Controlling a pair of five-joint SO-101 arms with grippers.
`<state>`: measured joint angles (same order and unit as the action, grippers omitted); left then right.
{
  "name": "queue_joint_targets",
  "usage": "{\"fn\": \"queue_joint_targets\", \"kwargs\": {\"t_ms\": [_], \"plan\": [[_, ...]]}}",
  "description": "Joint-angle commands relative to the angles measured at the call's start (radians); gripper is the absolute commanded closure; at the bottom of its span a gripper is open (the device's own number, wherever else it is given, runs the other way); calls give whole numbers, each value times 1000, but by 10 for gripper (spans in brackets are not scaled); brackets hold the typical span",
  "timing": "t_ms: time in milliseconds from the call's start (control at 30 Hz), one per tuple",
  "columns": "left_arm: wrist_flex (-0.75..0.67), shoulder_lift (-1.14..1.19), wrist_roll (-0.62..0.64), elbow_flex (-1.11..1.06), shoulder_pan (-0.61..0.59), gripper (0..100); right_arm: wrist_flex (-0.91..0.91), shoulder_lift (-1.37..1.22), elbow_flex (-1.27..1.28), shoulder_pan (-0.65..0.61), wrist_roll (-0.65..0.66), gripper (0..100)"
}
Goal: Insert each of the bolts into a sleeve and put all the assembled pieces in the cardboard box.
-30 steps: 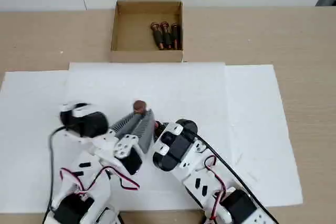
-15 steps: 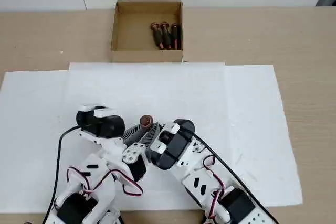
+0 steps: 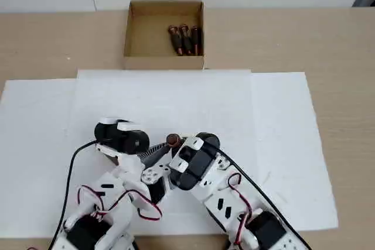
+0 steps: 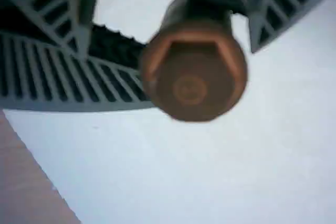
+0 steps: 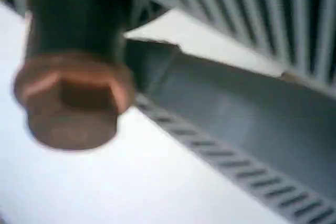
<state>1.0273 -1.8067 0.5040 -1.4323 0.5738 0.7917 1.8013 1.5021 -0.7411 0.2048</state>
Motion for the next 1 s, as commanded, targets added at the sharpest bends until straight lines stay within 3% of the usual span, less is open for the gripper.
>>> {"fn": "queue_joint_targets", "kwargs": {"t_ms": [0,333,600,700,833,967], "plan": [[-3,-8,-41,10,-41,806,-24,13,-20,8,6,995],[3,-6,-92,139,-109,809,-24,12,-17,10,3,995],[2,-6,-92,228,-109,980,-30,12,25,12,5,995],[2,-6,-92,234,-114,994,-30,12,25,13,5,995],[2,-6,-92,231,-146,994,-30,12,18,94,-2,995],[2,-6,-104,168,-307,994,-24,5,14,225,-110,995]]}}
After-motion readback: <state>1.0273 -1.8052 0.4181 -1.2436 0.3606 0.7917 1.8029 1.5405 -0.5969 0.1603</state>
